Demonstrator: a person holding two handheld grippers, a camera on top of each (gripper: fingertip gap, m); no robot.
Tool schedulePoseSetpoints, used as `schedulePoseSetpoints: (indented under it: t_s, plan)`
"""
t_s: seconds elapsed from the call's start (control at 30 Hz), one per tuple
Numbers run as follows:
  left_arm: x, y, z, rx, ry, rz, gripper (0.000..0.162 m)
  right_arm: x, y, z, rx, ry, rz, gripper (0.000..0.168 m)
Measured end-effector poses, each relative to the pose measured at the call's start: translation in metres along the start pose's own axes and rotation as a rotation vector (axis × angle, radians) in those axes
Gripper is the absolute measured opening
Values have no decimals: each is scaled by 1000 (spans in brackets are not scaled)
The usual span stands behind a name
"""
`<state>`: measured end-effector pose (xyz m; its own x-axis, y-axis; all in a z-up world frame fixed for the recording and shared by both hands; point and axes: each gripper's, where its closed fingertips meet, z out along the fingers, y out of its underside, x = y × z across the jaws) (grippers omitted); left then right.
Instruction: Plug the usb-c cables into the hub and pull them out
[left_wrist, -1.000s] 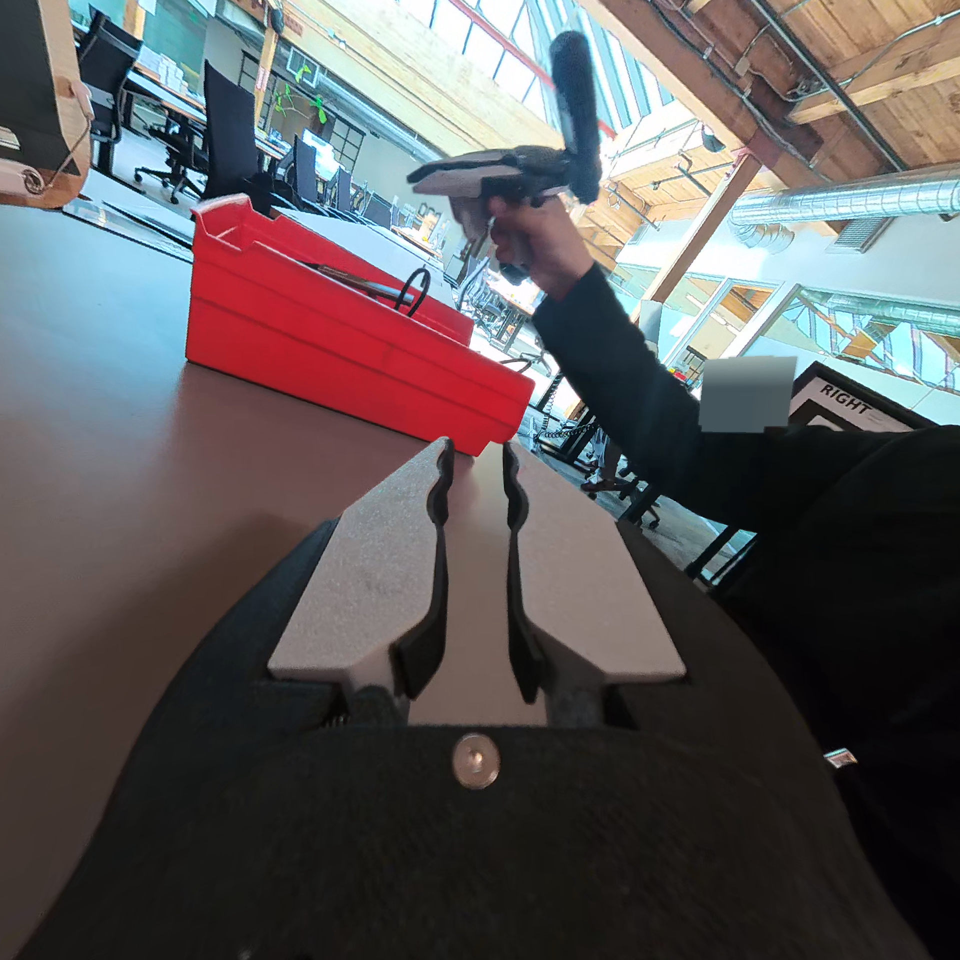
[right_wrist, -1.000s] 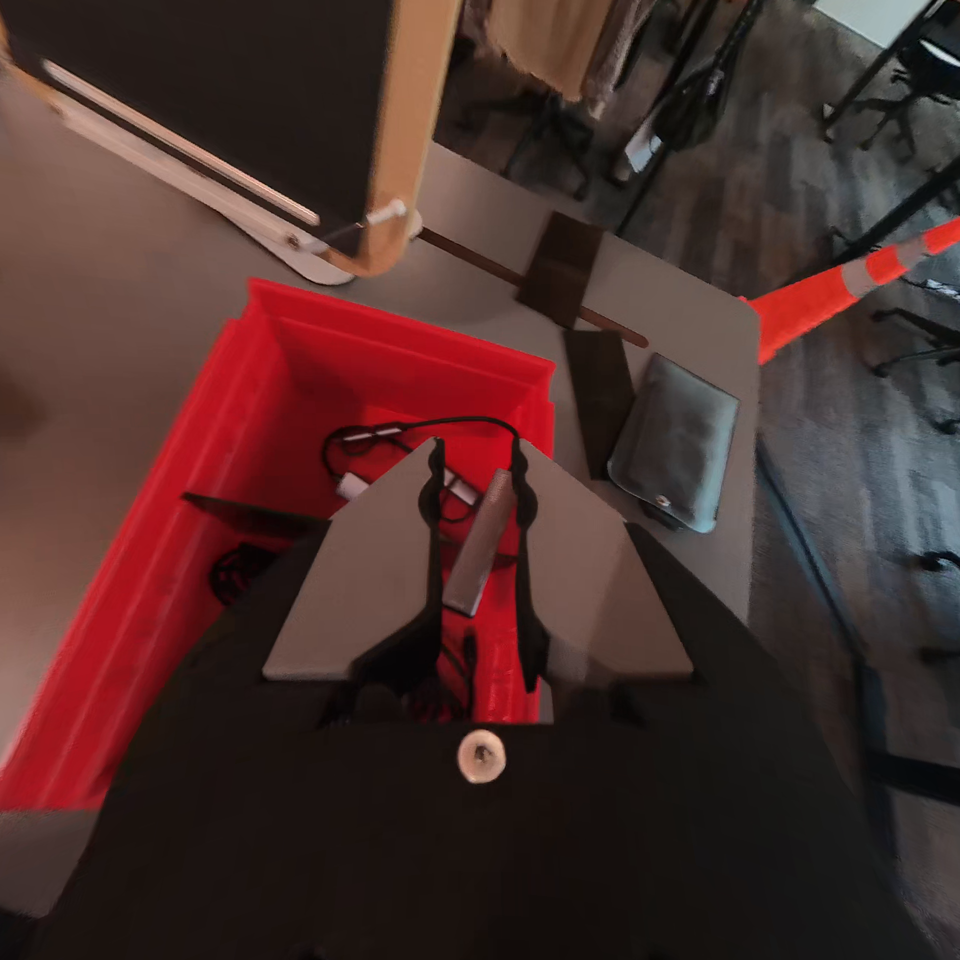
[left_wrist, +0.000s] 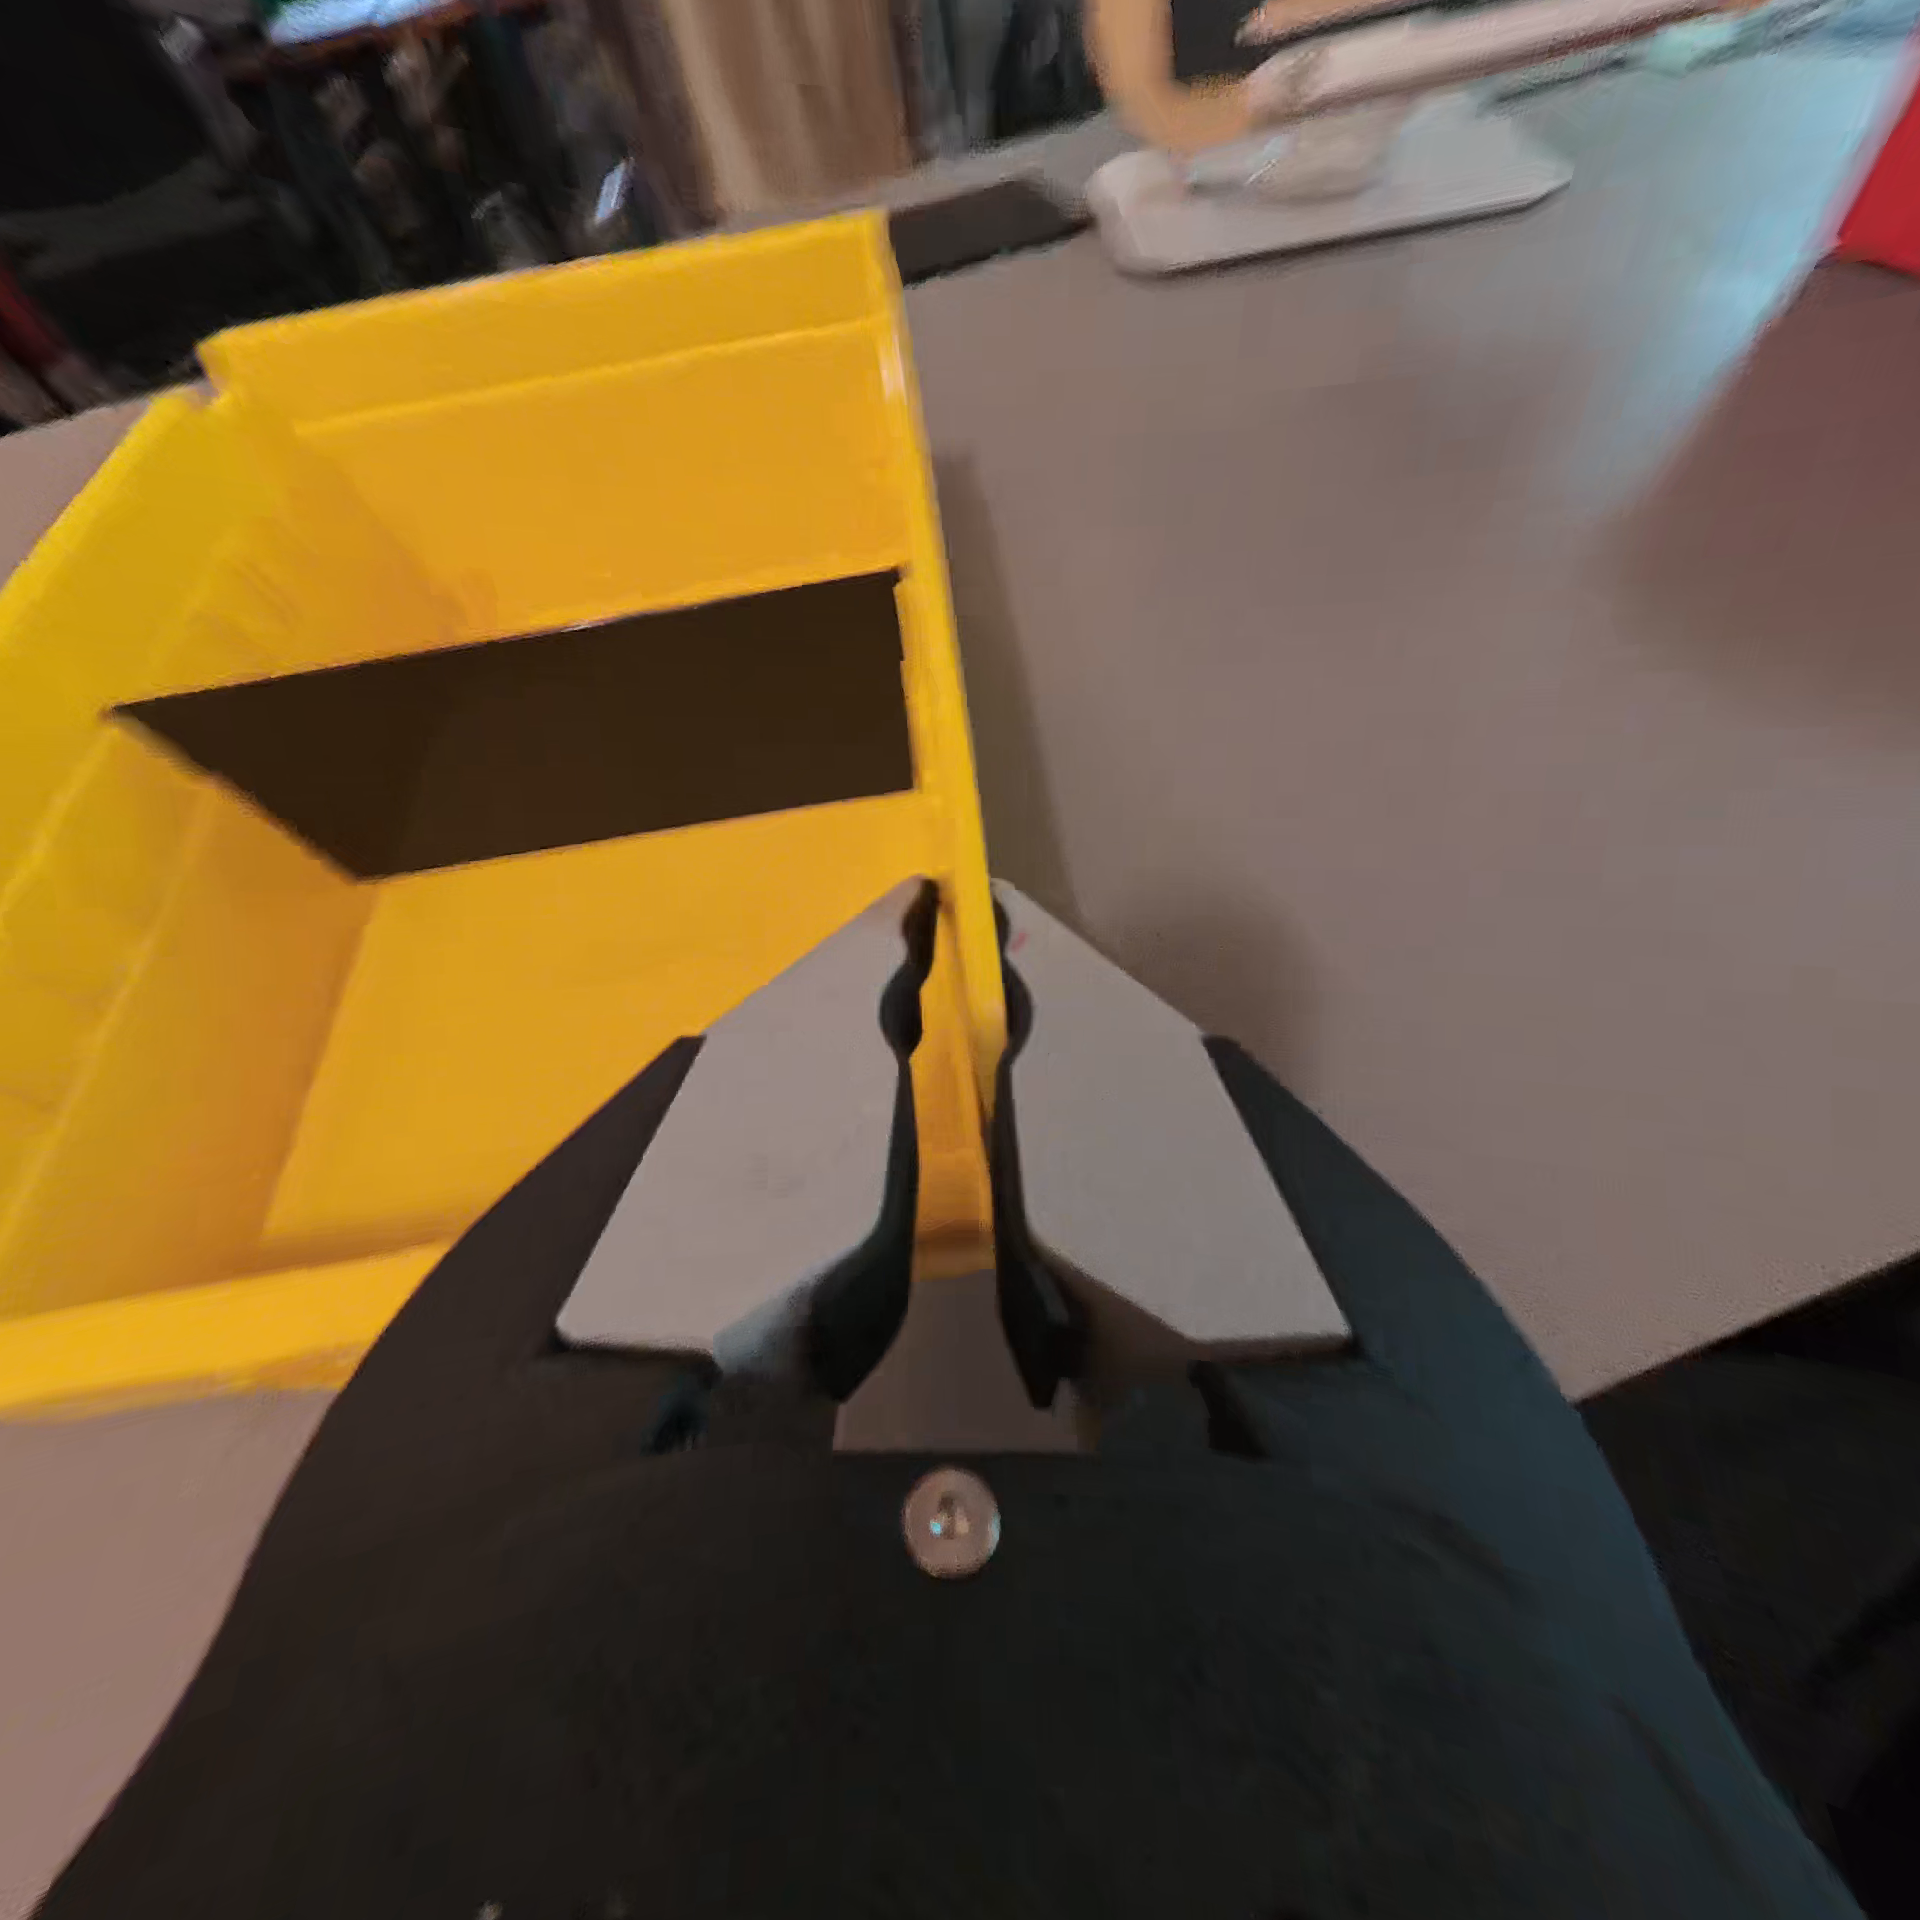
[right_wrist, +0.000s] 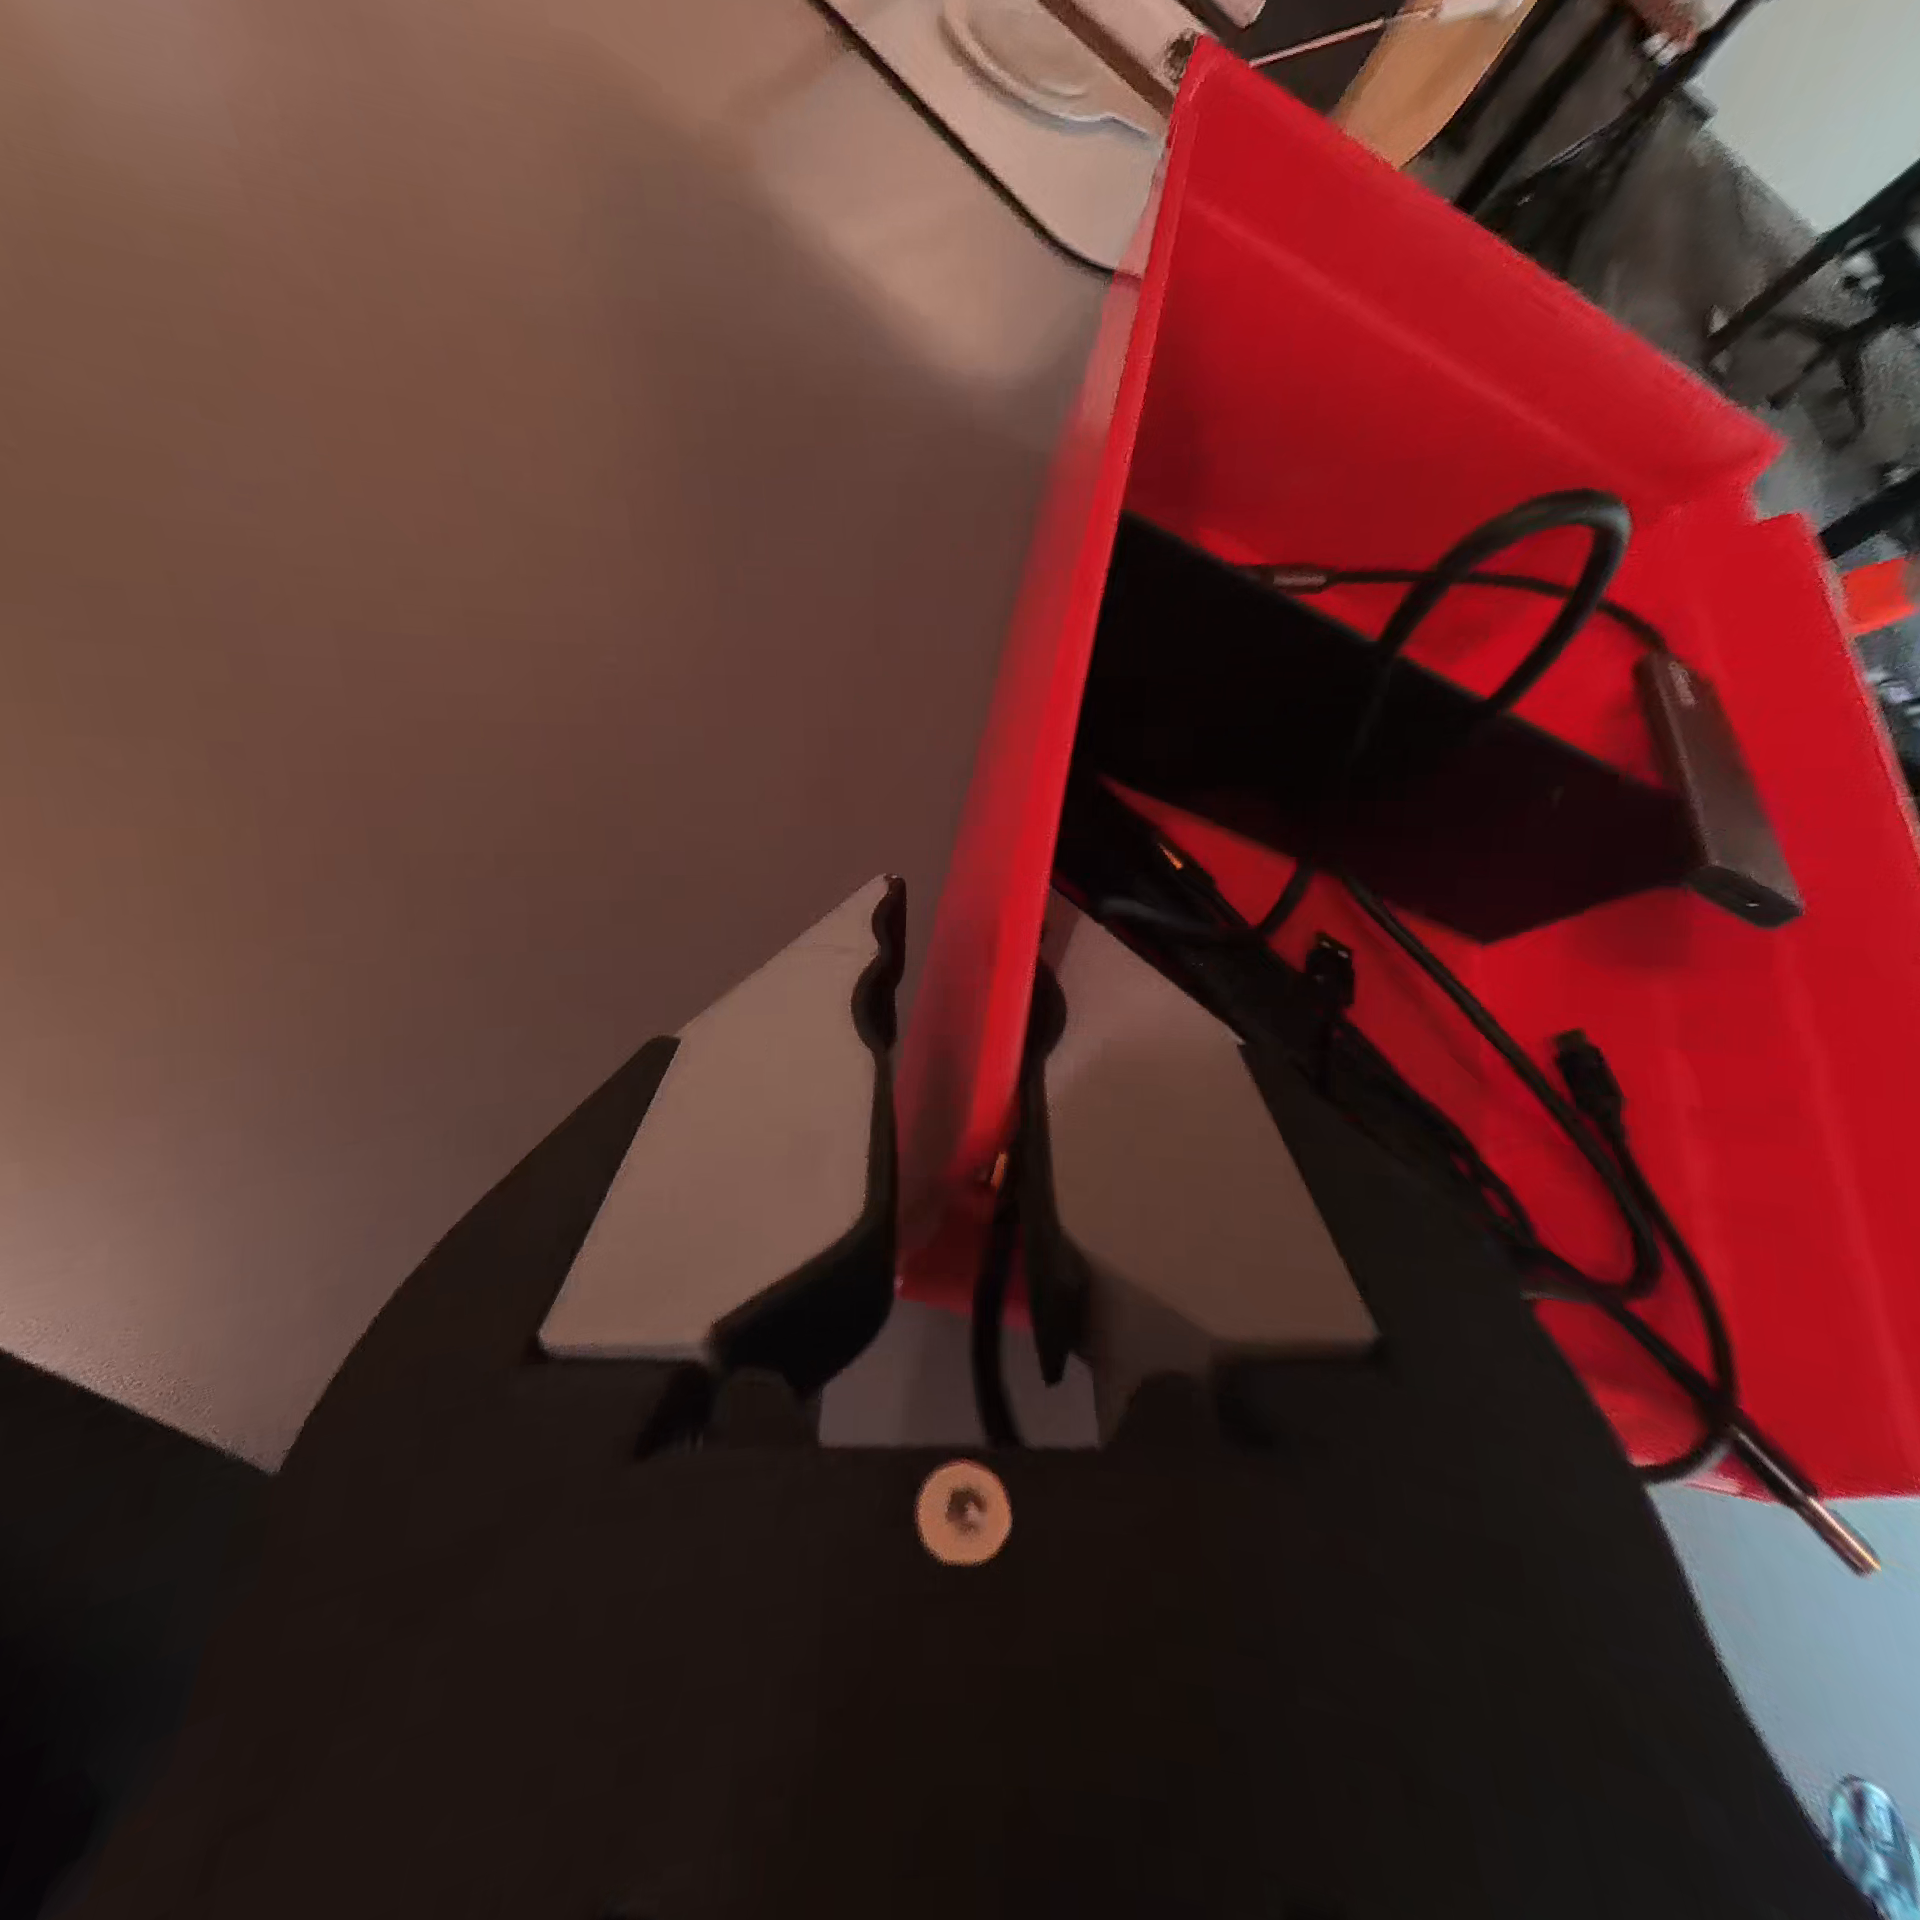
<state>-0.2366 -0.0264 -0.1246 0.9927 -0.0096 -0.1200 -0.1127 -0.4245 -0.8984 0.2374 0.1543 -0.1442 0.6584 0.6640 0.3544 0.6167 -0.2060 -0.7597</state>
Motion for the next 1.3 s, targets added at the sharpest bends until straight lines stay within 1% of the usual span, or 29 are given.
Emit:
schedulePoseSetpoints:
  t_s: [0.03,0.07,0.1,0.13,0.17,0.27,0.43,0.5,0.6,0.63,0.7,0.77,0.8,0.83,0.9,1.0,1.07,1.13,1.17,1.23,1.3]
  plan:
    - [0,-2,1,31,18,-21,6,1,0,0,-2,29,-12,17]
    - [-7,-1,0,22,-21,-2,4,0,0,-1,-13,50,-1,15]
    - [-14,-3,-5,28,-82,57,3,-5,-2,-3,-15,41,25,13]
    - [-13,-7,-9,41,-95,98,3,-14,-5,-5,-12,7,55,12]
    - [-10,-13,-13,69,-85,102,3,-26,-11,-6,-7,-36,89,13]
    - [-8,-28,-22,99,-82,71,2,-68,-33,-5,0,-103,103,16]
    - [-3,-57,-37,197,-23,12,2,-169,-92,4,39,-281,66,26]
    - [-2,-68,-46,242,-37,25,2,-222,-119,6,50,-376,29,30]
    - [-12,-83,-69,296,-94,42,2,-313,-163,10,84,-543,-13,42]
    - [-17,-87,-78,304,-119,52,2,-340,-182,8,126,-592,-26,42]
    - [-30,-95,-94,316,-174,75,2,-387,-217,-9,199,-701,-13,46]
    - [-40,-98,-106,317,-223,105,3,-410,-244,-28,261,-748,-16,63]
    - [-43,-99,-111,317,-241,116,2,-414,-251,-35,276,-760,-34,67]
    - [-45,-101,-115,322,-250,124,2,-415,-253,-42,286,-764,-58,68]
    - [-44,-105,-125,348,-246,137,2,-406,-249,-57,316,-796,-75,63]
    - [-28,-118,-136,413,-200,153,2,-368,-235,-80,373,-855,-46,59]
    - [-6,-130,-140,439,-153,198,2,-324,-223,-86,421,-807,-47,59]
    - [25,-144,-140,467,-93,250,2,-274,-205,-85,422,-720,-68,55]
    - [43,-151,-139,482,-57,275,2,-246,-195,-82,406,-660,-83,54]
    - [83,-166,-134,507,26,309,2,-193,-170,-74,337,-549,-95,45]
    - [126,-180,-125,529,126,303,2,-148,-151,-73,294,-514,-52,46]
